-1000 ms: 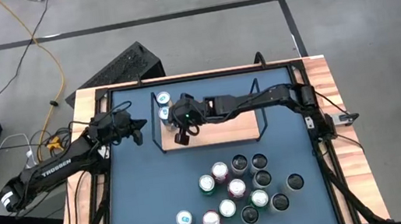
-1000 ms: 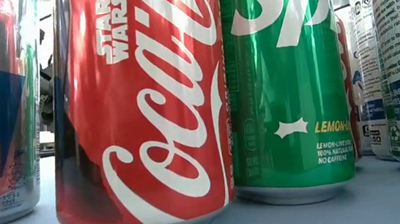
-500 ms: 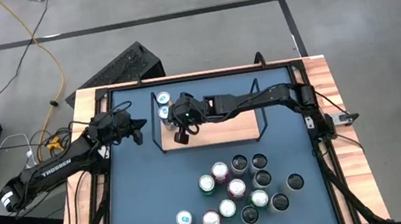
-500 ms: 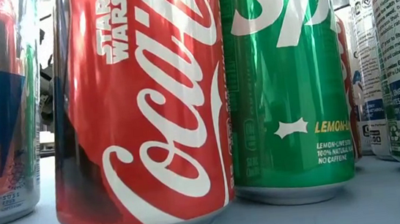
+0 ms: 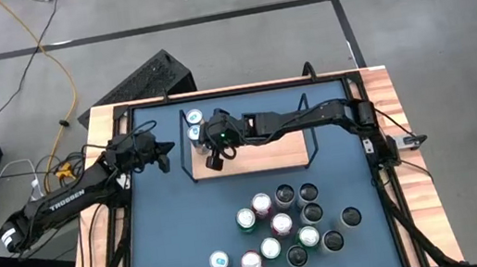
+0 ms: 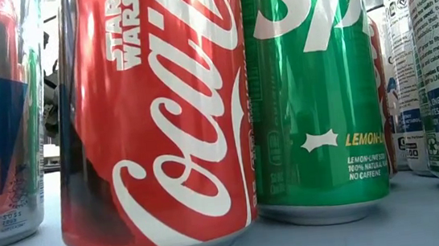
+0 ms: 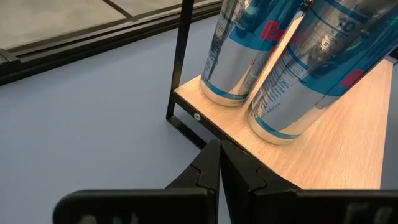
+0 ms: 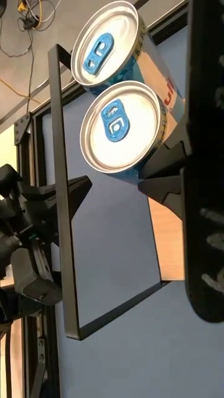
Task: Place canned beverage on shelf
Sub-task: Put the top blue soda can on the shelf aligned with the other blue soda can, then put the blue soda can on the shelf aligned with the other blue soda cans
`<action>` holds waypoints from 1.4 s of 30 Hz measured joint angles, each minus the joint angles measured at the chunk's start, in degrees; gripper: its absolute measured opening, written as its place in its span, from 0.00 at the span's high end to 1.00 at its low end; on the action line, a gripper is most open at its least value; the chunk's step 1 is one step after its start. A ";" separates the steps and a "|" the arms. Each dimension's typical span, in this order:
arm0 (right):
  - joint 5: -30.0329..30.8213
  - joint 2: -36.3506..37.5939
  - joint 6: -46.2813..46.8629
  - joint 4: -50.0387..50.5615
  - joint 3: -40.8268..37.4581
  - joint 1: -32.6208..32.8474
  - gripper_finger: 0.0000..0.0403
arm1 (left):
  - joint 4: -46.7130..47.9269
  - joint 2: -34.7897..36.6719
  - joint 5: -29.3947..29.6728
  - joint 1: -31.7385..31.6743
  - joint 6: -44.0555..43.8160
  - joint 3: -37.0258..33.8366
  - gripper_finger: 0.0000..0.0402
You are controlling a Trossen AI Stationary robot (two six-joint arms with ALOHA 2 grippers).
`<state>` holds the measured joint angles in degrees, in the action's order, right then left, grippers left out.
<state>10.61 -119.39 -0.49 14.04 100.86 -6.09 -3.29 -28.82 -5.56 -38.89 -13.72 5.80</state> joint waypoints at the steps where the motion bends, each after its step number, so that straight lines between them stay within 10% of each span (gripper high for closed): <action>1: -0.01 0.00 0.01 0.00 0.00 0.00 1.00 | 0.00 -0.02 0.00 0.00 0.00 0.00 1.00; 15: 0.01 11.24 -0.15 2.52 0.17 5.10 1.00 | 2.63 4.13 -12.77 0.61 -7.56 1.74 1.00; 26: 8.06 34.27 -0.17 15.72 0.22 9.67 0.99 | 30.82 8.66 -13.50 10.41 -6.08 23.79 1.00; 42: 15.39 47.19 -0.25 34.87 0.11 13.62 0.68 | 29.62 -11.18 -7.23 38.87 -6.25 53.82 0.99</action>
<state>26.01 -72.20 -0.74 48.91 100.97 7.53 26.32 -40.00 -12.80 -0.03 -19.97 59.62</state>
